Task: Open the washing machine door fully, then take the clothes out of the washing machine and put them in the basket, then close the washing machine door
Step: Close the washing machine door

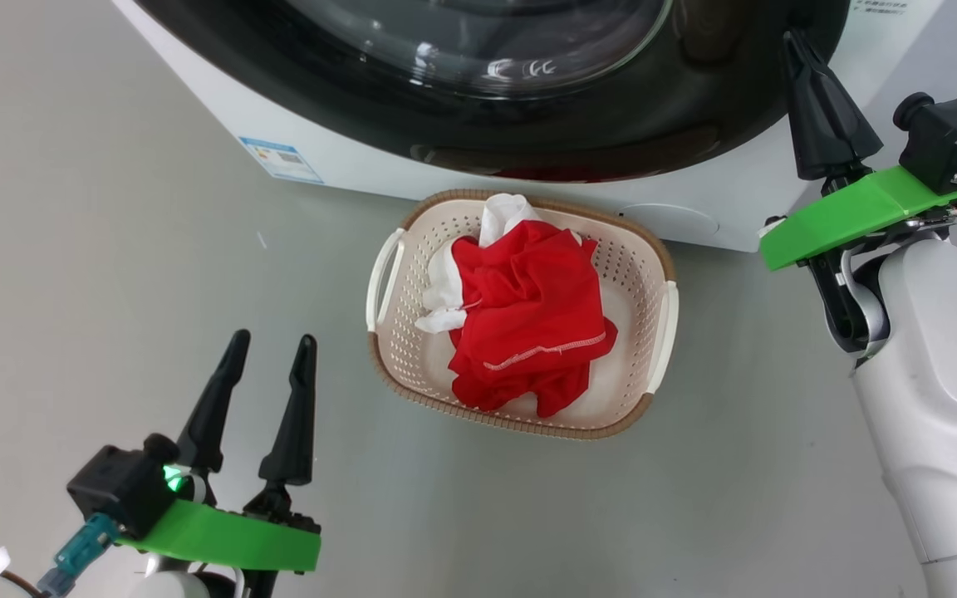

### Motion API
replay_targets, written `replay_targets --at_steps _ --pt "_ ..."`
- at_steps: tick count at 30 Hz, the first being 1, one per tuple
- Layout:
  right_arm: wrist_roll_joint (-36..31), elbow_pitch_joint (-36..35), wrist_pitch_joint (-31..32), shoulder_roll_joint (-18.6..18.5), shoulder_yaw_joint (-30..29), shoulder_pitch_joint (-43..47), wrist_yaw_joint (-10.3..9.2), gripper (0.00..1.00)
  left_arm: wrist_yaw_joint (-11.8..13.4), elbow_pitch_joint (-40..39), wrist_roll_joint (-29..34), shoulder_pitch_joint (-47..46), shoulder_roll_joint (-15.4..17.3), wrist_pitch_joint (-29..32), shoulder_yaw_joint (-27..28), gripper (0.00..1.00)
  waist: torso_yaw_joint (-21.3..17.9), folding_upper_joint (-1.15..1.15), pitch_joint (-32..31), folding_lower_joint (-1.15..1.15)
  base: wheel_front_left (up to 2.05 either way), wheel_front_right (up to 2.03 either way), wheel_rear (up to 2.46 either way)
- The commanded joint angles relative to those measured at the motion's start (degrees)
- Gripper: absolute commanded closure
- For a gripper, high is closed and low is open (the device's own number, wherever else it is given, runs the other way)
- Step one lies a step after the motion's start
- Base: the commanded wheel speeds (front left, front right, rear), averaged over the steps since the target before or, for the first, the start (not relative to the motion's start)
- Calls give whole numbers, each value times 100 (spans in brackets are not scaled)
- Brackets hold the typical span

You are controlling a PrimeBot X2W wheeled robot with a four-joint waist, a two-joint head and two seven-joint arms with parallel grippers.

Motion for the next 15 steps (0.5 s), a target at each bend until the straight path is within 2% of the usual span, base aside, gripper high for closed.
replay_targets --at_steps 1,12,15 --pt "-27 -141 -28 42 -31 -251 -16 100 3 -146 -54 -117 70 -70 168 0 31 0 42 0 0 0 0" --pt "-44 -207 -28 114 140 -57 -16 100 3 -52 -34 -102 125 -70 189 0 -34 0 -129 0 0 0 0" --pt "-5 -231 -28 129 241 200 -16 74 3 -1 21 -25 179 -70 189 0 -92 0 -293 0 0 0 0"
